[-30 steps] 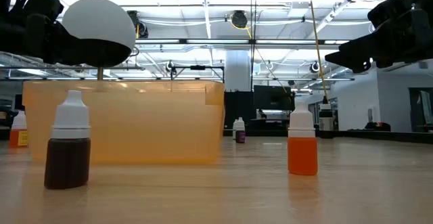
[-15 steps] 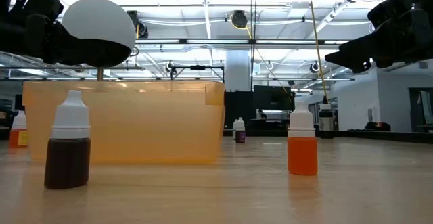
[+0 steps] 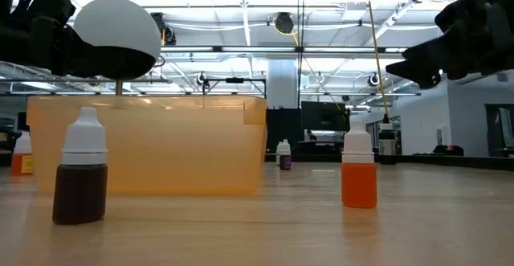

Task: Pick & Place food coloring
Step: Put the small green food coloring bottle into the orange bin

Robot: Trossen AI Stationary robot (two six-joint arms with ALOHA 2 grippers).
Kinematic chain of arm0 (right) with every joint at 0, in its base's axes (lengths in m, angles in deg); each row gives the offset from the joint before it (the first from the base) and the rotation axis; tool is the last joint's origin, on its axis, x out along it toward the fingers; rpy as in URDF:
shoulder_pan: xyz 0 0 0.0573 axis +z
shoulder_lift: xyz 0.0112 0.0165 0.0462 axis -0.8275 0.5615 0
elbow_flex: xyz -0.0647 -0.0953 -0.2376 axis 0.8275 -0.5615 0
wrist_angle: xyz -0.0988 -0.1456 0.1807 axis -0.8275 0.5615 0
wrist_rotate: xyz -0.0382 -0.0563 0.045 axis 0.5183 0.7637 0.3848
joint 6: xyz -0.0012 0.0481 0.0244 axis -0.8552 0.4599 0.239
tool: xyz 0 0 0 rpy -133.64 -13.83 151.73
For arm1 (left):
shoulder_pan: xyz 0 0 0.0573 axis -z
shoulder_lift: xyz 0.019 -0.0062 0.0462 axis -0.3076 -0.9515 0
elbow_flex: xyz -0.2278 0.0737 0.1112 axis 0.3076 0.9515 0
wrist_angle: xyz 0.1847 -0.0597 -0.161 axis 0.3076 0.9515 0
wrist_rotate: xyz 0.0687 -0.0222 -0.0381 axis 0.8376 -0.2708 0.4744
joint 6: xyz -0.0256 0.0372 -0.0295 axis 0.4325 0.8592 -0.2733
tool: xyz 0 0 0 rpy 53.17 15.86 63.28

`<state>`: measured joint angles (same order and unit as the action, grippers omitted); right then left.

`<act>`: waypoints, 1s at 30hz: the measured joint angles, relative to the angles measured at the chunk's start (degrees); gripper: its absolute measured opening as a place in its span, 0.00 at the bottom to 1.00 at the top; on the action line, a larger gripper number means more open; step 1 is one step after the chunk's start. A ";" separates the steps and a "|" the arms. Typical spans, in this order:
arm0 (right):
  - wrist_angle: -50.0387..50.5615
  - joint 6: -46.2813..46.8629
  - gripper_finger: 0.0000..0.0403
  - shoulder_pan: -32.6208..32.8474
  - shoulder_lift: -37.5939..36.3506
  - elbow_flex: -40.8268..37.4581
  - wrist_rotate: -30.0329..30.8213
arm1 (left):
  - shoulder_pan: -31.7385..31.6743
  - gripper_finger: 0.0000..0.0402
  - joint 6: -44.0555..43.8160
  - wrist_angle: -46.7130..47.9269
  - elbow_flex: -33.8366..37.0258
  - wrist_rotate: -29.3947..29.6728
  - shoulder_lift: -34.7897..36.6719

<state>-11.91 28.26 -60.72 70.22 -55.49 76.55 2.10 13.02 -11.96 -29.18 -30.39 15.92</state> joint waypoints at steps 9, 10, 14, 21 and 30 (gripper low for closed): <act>-1.95 13.69 0.65 0.00 0.00 -0.01 5.69 | 0.00 0.77 0.00 0.00 0.00 0.01 0.02; -1.92 14.23 0.65 -0.03 0.00 0.00 6.19 | 0.00 0.77 0.00 -0.01 0.00 0.01 0.02; -2.19 15.08 0.65 -0.02 0.01 -0.01 6.25 | 0.00 0.77 0.00 -0.04 0.00 0.00 0.02; -5.37 14.56 0.65 -0.02 -0.01 -0.01 9.14 | 0.00 0.77 0.00 -0.72 0.02 -0.03 0.02; -5.57 9.01 0.65 0.00 0.01 -0.01 8.86 | 0.00 0.77 0.00 -0.79 0.02 -0.03 0.02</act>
<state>-17.47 37.27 -60.72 70.22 -55.50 85.40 2.10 13.02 -12.74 -29.16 -30.42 15.94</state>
